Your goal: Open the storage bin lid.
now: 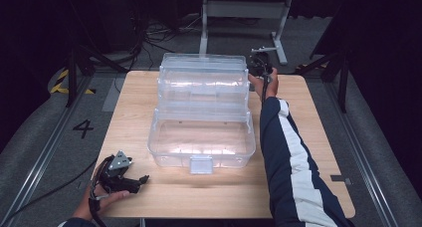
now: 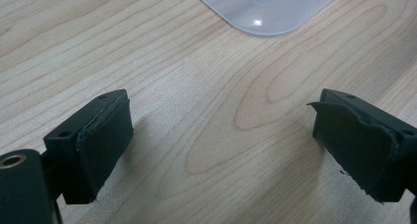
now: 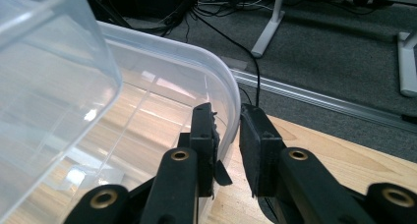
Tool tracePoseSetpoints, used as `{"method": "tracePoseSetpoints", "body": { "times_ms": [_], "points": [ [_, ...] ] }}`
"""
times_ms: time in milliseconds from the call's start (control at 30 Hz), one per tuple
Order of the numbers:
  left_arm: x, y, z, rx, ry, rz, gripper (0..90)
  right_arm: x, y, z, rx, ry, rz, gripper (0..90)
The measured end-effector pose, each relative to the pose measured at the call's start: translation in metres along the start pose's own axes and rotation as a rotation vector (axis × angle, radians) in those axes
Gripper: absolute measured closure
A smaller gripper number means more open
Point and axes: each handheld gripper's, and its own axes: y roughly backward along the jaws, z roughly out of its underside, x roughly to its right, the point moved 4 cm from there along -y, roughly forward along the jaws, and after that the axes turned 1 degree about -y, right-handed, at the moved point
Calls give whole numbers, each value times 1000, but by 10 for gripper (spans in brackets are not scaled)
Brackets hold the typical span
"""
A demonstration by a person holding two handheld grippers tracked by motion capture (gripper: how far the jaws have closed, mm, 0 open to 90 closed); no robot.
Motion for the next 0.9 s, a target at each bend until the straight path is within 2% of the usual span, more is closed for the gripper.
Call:
{"method": "tracePoseSetpoints", "body": {
  "times_ms": [233, 400, 500, 533, 733, 900],
  "points": [
    [0, 0, 0, -3, -1, -2, 85, 3, 8, 1, 12, 21, -4, 700],
    [0, 0, 0, -3, 1, -3, 84, 2, 22, 5, 8, 54, 8, 613],
    [0, 0, 0, -3, 1, -6, 84, 3, 30, 9, 13, 46, 14, 550],
    [2, 0, 0, -1, 18, 1, 84, 4, 32, 9, 10, 47, 14, 535],
    [1, 0, 0, -7, 10, -1, 85, 4, 51, 13, 31, 61, 38, 491],
    [2, 0, 1, -2, 13, -4, 85, 0, 64, 16, 17, 91, 38, 473]
  ]
}}
